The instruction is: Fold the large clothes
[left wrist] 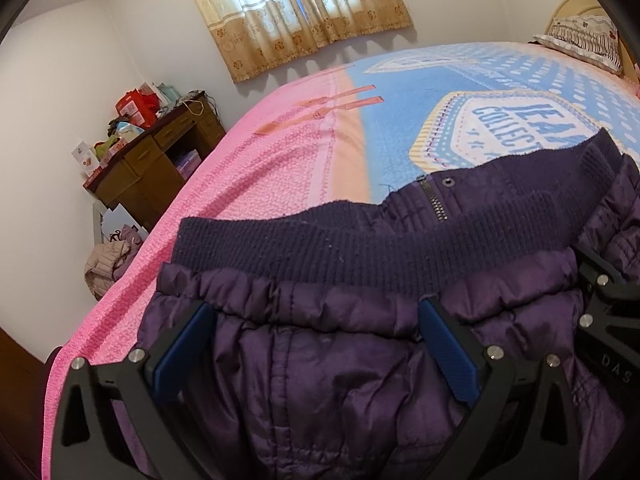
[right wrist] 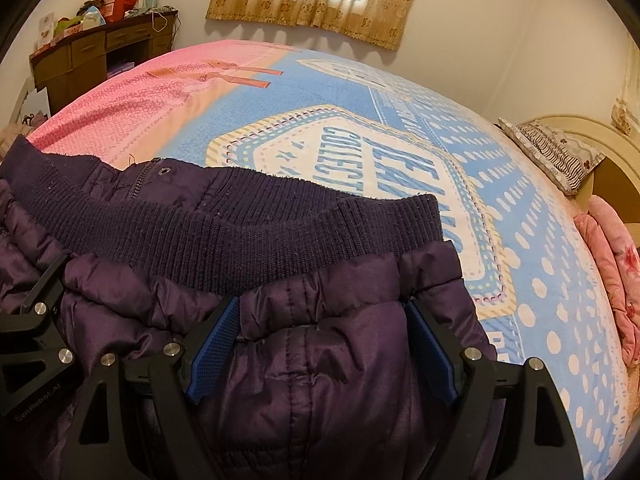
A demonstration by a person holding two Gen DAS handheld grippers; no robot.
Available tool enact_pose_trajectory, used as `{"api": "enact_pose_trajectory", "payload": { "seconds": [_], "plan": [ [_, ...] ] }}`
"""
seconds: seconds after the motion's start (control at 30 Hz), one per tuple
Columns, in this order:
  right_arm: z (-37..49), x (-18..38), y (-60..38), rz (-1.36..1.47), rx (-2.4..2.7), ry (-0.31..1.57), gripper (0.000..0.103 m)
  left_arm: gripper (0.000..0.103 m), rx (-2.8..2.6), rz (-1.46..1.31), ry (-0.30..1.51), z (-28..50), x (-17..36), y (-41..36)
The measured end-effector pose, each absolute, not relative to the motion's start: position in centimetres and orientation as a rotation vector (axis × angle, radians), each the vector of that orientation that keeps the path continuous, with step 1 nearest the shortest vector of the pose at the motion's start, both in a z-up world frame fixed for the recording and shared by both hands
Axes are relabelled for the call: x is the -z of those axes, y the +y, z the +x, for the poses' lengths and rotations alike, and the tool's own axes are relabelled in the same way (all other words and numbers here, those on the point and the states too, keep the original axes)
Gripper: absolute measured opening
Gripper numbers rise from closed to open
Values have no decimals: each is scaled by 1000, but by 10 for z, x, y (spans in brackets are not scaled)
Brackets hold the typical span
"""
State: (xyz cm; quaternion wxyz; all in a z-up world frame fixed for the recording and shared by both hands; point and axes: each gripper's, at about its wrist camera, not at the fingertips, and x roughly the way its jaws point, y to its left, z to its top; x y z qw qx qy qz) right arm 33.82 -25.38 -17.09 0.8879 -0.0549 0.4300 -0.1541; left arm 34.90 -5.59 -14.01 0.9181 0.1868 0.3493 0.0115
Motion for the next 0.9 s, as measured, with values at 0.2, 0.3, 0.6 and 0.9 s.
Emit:
{"api": "enact_pose_trajectory", "payload": {
  "seconds": [0.2, 0.3, 0.6, 0.9],
  "plan": [
    [338, 170, -253, -120, 324, 890, 82, 103, -33, 397, 711, 347, 140, -56],
    [338, 170, -251, -125, 328, 890, 82, 103, -38, 402, 709, 345, 139, -60],
    [338, 170, -249, -140, 338, 887, 82, 103, -49, 417, 698, 342, 137, -60],
    [339, 172, -245, -165, 352, 884, 82, 103, -56, 426, 694, 342, 138, -63]
  ]
}}
